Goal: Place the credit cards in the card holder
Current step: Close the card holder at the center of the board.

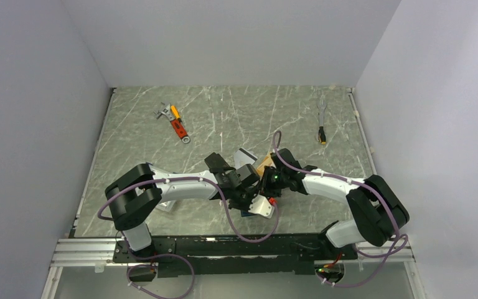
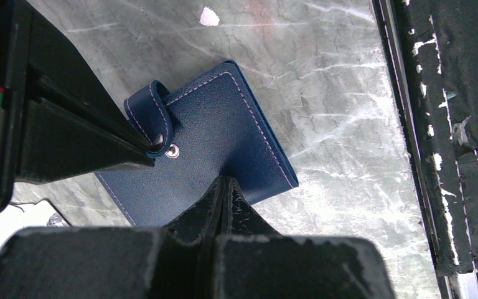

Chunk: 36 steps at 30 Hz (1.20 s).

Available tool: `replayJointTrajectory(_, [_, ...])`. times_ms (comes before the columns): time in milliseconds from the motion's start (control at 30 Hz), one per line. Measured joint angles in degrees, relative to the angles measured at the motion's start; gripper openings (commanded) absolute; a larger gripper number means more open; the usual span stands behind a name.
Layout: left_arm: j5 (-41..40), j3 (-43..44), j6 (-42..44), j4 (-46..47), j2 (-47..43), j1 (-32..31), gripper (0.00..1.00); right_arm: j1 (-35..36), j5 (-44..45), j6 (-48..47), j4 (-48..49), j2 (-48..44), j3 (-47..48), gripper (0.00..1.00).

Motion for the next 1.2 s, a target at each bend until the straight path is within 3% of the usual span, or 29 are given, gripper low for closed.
replayJointTrajectory(1133, [-0.02, -0.61, 0.85, 0.61, -0.39, 0.07, 0.0, 0.66, 0.28, 0.31, 0.37, 2.49, 1.22, 0.0])
replayJointTrajectory(1167, [-0.02, -0.61, 0.85, 0.59, -0.39, 0.07, 0.0, 0.74, 0.44, 0.24, 0.28, 2.43, 1.25, 0.02])
replayJointTrajectory(1200, [-0.02, -0.61, 0.85, 0.59, -0.39, 0.07, 0.0, 0.87, 0.7, 0.15, 0.07, 2.36, 1.38, 0.11])
